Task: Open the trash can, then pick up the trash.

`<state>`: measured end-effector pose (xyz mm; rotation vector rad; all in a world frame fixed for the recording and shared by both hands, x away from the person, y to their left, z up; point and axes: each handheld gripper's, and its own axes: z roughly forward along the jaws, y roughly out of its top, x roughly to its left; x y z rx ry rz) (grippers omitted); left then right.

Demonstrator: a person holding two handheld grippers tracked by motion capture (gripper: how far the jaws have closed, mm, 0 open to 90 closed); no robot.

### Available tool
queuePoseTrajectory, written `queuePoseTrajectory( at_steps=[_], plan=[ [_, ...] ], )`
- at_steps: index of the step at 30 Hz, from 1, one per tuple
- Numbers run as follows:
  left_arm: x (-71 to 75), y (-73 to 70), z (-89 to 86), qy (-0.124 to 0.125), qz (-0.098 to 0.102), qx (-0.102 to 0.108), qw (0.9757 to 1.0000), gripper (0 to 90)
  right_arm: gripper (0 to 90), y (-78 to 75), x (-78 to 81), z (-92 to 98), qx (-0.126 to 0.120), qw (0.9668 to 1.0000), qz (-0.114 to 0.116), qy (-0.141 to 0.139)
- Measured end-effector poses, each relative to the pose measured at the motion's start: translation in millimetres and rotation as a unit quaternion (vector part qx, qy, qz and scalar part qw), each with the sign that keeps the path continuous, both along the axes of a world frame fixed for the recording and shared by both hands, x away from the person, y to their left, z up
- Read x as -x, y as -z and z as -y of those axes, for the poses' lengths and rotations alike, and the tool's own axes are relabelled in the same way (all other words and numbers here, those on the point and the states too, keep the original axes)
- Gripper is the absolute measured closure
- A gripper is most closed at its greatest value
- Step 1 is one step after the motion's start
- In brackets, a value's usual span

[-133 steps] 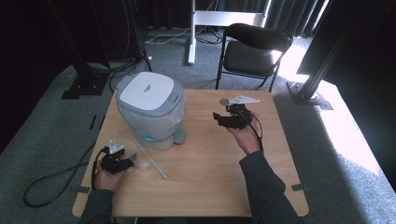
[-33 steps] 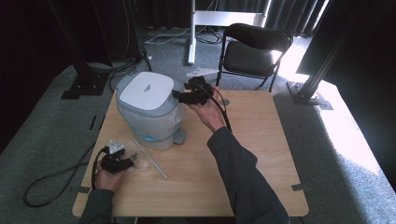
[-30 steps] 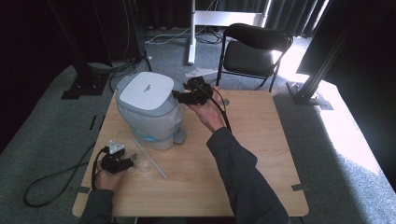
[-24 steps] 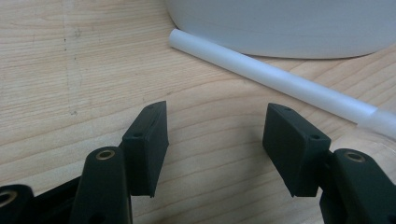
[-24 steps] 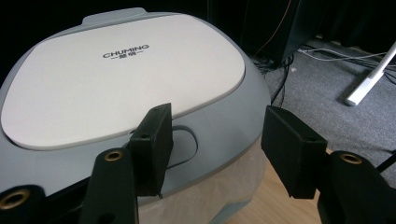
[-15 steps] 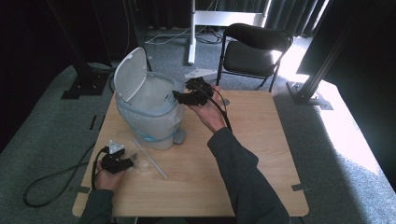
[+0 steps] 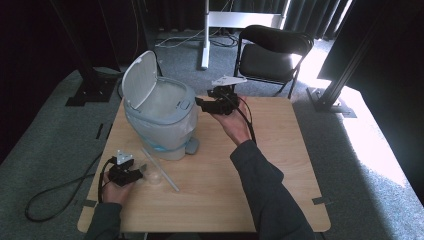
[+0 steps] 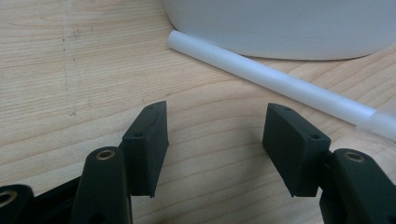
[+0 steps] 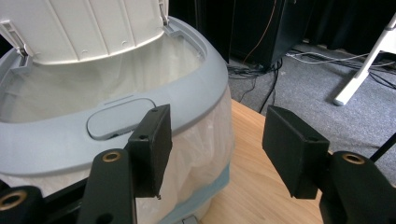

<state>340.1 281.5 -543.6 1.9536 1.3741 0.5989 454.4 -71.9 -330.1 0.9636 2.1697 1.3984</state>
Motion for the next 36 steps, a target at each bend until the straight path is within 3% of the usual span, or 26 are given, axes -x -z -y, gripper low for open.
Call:
queuePoseTrajectory(
  at_steps=[18,36],
  plan=[
    [0.3,0.0,0.8,-0.001,0.0,-0.004,1.0,40.7,41.3,26.7,12.3,17.5,0.02,0.9998,-0.008,0.0],
    [0.6,-0.1,0.7,-0.001,0.0,-0.003,1.0,40.7,45.1,56.3,28.7,3.0,0.049,0.9979,-0.019,-0.038]
  ],
)
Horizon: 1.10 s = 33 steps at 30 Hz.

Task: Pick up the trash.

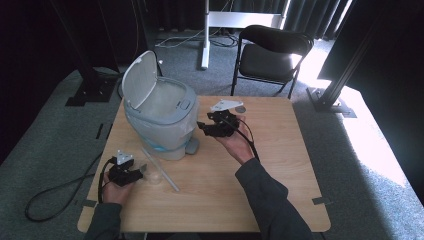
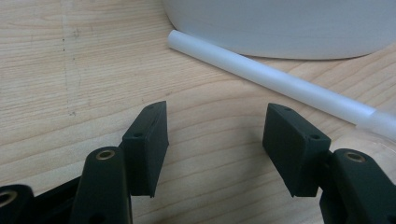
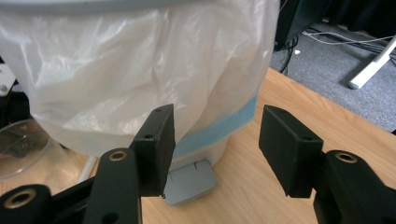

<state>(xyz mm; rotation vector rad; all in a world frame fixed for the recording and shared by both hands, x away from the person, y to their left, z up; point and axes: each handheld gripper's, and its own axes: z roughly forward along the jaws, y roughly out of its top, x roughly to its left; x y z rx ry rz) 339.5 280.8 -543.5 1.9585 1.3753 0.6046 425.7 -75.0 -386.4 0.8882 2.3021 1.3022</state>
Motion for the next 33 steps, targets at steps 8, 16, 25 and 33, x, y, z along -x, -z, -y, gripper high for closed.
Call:
queuePoseTrajectory(
  at_steps=[8,16,25,33],
  plan=[
    [0.0,0.1,0.2,0.0,0.0,0.0,1.0,40.8,48.7,7.5,5.2,-3.7,0.007,0.9999,-0.003,-0.009],
    [-0.1,0.1,0.2,0.0,0.0,0.0,1.0,40.7,51.7,21.1,12.3,-9.9,0.006,0.9997,-0.01,-0.021],
    [-0.1,0.0,0.2,0.0,0.0,-0.002,1.0,40.7,51.7,38.7,23.2,-21.2,0.009,0.999,-0.023,-0.038],
    [-0.1,0.0,0.4,0.0,0.0,-0.002,1.0,40.7,51.6,52.5,29.9,-31.1,0.015,0.9981,-0.032,-0.05]
  ],
)
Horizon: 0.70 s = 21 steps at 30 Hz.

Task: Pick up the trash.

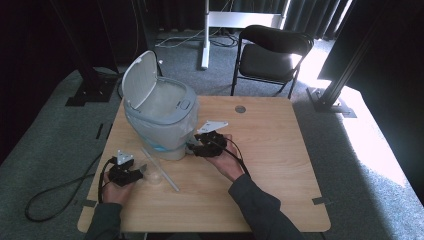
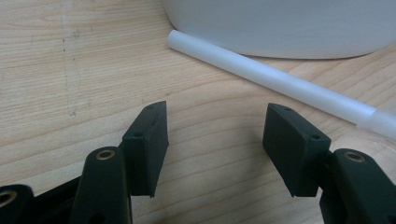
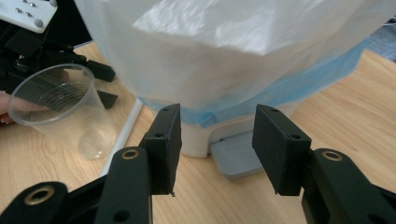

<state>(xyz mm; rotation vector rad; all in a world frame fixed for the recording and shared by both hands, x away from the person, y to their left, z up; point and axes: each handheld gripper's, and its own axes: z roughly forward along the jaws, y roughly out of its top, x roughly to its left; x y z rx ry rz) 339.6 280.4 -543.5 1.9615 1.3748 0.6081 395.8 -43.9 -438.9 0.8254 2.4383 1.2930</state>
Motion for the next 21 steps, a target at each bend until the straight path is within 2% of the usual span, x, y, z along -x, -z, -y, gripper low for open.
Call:
queuePoseTrajectory(
  at_steps=[21],
  plan=[
    [0.0,0.1,0.1,0.0,0.0,0.0,1.0,40.7,50.5,37.1,17.8,-29.4,0.018,0.9988,-0.026,-0.037]
  ],
)
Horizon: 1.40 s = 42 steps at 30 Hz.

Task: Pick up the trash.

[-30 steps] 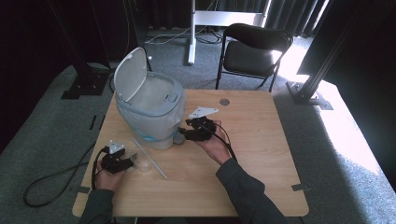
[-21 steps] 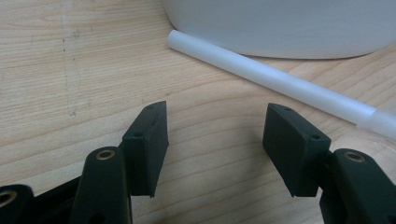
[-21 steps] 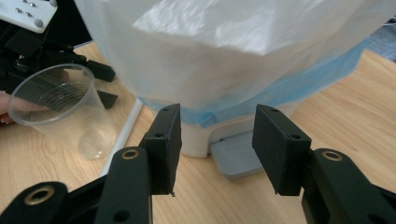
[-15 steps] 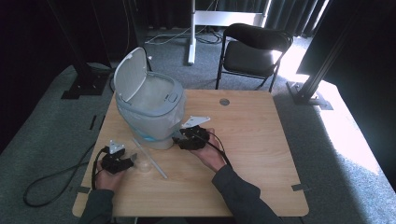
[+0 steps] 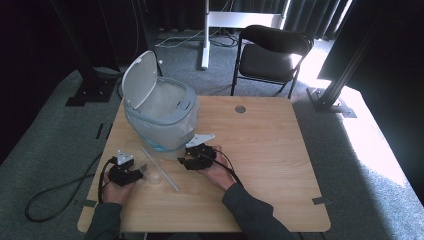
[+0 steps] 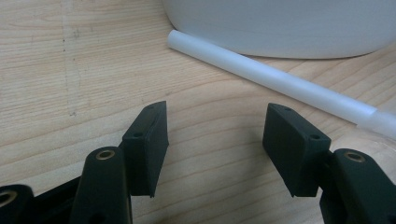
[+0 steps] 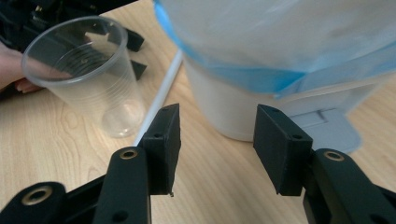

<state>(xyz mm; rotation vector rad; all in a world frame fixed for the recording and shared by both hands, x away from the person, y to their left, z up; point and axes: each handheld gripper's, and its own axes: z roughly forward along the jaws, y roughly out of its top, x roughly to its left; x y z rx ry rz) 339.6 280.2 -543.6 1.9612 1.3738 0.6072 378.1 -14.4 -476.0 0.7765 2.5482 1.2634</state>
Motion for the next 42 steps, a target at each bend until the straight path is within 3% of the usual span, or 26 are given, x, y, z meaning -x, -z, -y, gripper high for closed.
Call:
queuePoseTrajectory(
  at_steps=[20,28,42],
  plan=[
    [0.0,0.0,-0.1,0.001,-0.001,-0.001,1.0,40.7,47.9,35.7,22.7,-43.5,0.031,0.9981,-0.028,-0.045],
    [-0.1,0.0,-0.2,0.002,-0.001,0.0,1.0,40.7,47.9,46.1,24.1,-53.1,0.062,0.9965,-0.024,-0.05],
    [-0.1,0.0,-0.1,0.001,0.0,0.0,1.0,40.7,61.5,54.0,14.5,-55.0,0.089,0.9944,-0.033,-0.046]
  ],
)
